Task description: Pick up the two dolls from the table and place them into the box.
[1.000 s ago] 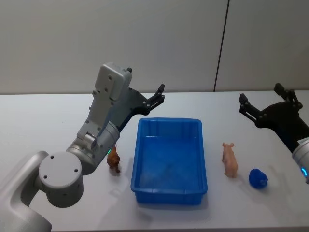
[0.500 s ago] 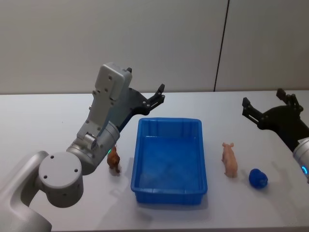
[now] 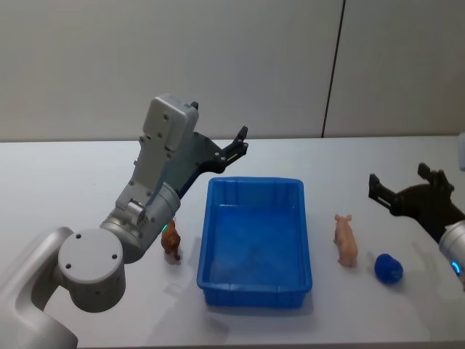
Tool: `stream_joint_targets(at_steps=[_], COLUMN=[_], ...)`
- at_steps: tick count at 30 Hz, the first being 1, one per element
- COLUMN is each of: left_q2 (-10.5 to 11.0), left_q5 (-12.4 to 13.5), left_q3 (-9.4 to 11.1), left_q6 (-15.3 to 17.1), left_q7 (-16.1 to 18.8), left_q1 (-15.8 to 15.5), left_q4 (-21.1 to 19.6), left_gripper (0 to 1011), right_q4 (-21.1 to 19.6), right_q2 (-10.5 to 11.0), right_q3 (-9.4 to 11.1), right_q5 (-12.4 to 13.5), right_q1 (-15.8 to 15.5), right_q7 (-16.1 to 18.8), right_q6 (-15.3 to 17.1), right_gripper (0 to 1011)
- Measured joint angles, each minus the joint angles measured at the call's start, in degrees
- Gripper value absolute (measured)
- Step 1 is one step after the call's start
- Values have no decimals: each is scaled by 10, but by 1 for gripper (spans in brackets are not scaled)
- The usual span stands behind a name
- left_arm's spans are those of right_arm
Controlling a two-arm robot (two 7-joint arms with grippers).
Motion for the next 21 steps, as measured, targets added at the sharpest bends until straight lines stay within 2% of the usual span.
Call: stream_joint_targets(at_steps=[12, 21], left_q2=[0, 0], left_q5=[0, 0], left_q3=[0, 0], left_q6=[0, 0], left_q7=[0, 0], left_q1=[0, 0], left_q4=[0, 0], left_gripper=[1001, 1001], right_q4=[12, 24], right_q2=[-1, -2], right_q3=[-3, -6], right_q5=[-6, -12], right_q1=[-12, -21], right_q7=[-19, -22], right_q6=[53, 71], right_gripper=[1001, 1001])
